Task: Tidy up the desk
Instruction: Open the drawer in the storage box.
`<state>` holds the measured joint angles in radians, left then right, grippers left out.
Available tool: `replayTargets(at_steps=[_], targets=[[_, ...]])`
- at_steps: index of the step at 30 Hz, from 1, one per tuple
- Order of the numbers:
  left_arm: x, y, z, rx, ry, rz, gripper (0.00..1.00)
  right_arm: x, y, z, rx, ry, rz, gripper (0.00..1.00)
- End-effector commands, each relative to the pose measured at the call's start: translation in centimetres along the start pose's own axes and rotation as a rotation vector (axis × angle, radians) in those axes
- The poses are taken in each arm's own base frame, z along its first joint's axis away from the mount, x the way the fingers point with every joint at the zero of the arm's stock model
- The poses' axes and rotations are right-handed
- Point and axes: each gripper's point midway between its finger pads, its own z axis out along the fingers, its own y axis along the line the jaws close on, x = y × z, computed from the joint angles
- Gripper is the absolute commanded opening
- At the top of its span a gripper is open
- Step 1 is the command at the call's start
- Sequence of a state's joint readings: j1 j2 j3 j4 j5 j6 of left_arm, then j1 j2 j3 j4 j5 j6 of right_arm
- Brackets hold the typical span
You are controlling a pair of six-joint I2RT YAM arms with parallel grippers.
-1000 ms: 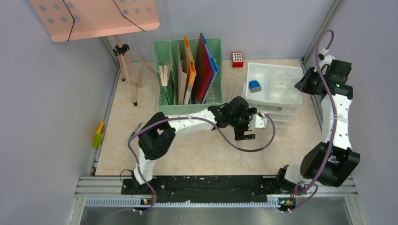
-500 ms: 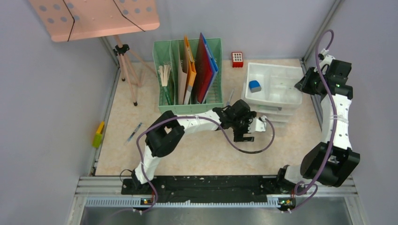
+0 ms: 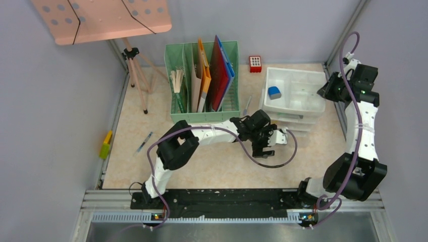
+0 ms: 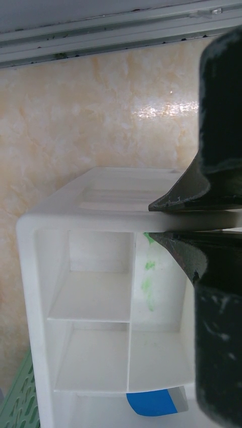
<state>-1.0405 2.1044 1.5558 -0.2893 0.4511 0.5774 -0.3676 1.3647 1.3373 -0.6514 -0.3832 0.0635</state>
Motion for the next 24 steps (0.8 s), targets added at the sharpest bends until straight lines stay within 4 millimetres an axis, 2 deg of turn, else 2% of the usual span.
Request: replayTargets(at_steps=[1, 6, 18, 24], targets=[[-3.3, -1.7, -1.7, 0.028, -0.069, 0.015, 0.90, -2.0, -0.5, 0.1, 0.026, -0.068, 0.025, 0.00], [-3.2, -2.8, -2.4, 0.031, -0.059, 0.010, 0.89, -2.3, -0.8, 0.3, 0.037, -0.076, 0.020, 0.00], [-5.1, -2.3, -3.6, -0.004, -0.079, -0.081, 0.95, -2.5, -1.1, 0.9, 0.035, -0.058, -0.016, 0.00], [-7.0, -1.8, -5.5, -0.047, -0.106, -0.111, 0.98, -2.8, -1.3, 1.3, 0.036, -0.036, -0.042, 0.00]])
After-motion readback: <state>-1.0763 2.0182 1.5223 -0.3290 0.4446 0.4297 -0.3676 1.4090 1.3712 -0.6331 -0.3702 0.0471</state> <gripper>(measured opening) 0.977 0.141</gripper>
